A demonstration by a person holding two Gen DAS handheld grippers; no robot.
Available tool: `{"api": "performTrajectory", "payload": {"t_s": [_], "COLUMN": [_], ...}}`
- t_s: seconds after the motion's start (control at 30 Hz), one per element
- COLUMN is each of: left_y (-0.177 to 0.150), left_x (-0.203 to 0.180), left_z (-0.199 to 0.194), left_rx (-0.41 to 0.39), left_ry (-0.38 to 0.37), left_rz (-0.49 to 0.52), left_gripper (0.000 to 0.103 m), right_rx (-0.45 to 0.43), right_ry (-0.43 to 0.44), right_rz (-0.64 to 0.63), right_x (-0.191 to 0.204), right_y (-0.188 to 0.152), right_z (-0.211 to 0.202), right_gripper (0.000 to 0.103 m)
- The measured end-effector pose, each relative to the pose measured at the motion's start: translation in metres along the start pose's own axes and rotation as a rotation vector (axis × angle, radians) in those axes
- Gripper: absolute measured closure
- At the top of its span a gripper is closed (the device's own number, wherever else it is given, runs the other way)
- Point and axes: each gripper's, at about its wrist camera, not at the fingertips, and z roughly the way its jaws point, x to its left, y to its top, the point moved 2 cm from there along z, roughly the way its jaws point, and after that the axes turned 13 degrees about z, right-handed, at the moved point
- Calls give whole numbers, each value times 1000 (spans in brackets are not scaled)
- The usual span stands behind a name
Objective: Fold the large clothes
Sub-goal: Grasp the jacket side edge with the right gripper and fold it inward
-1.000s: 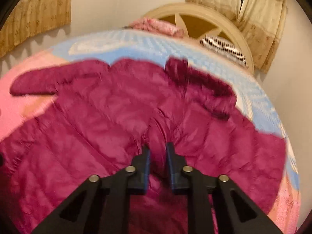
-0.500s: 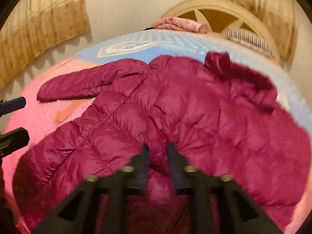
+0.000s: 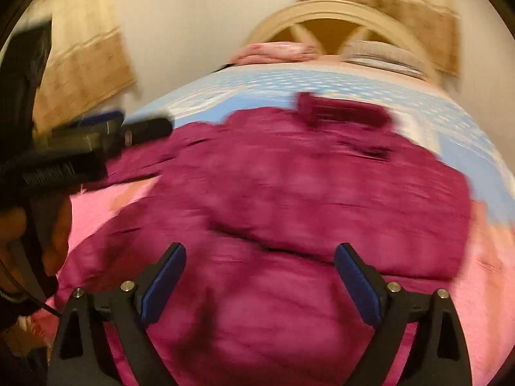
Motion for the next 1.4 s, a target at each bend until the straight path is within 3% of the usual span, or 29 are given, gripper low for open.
{"api": "performTrajectory", "payload": {"t_s": [0.03,0.1,0.17,0.23,0.37,0.53,0.8,0.93,1.0,1.07,1.23,1.4], "left_y": [-2,-13,-26,-32,-37,-43,-46,-46,-46,-46,-46,-47], "left_x": [-9,-22,-25,-20,-16,-13,-9,-11,-11,-11,-8,-8], "left_z": [12,39,58,62,67,72,79,79,79,79,79,79], "left_rx": [27,92,159,177,196,220,226,227,227,227,226,229], "left_ry": [22,83,86,60,29,-17,-88,-85,-89,-90,-103,-106], "left_rz": [21,71,65,26,-5,-62,-122,-120,-124,-124,-134,-135], "left_gripper": [0,0,0,0,0,0,0,0,0,0,0,0], "right_rx": [-8,-35,-76,-97,-67,41,54,-7,11,37,104,65], "right_ry": [-38,-87,-118,-131,-155,-187,-265,-225,-188,-160,-189,-197], "right_rz": [49,175,286,345,373,357,288,236,190,180,160,160], "right_x": [-19,-61,-98,-119,-133,-143,-133,-97,-74,-61,-48,-52], "right_y": [5,21,44,62,81,67,69,71,67,59,21,8], "right_z": [-1,-4,-4,3,46,100,91,48,40,44,79,89], "right_gripper": [40,48,50,50,54,58,58,58,58,58,58,57]}}
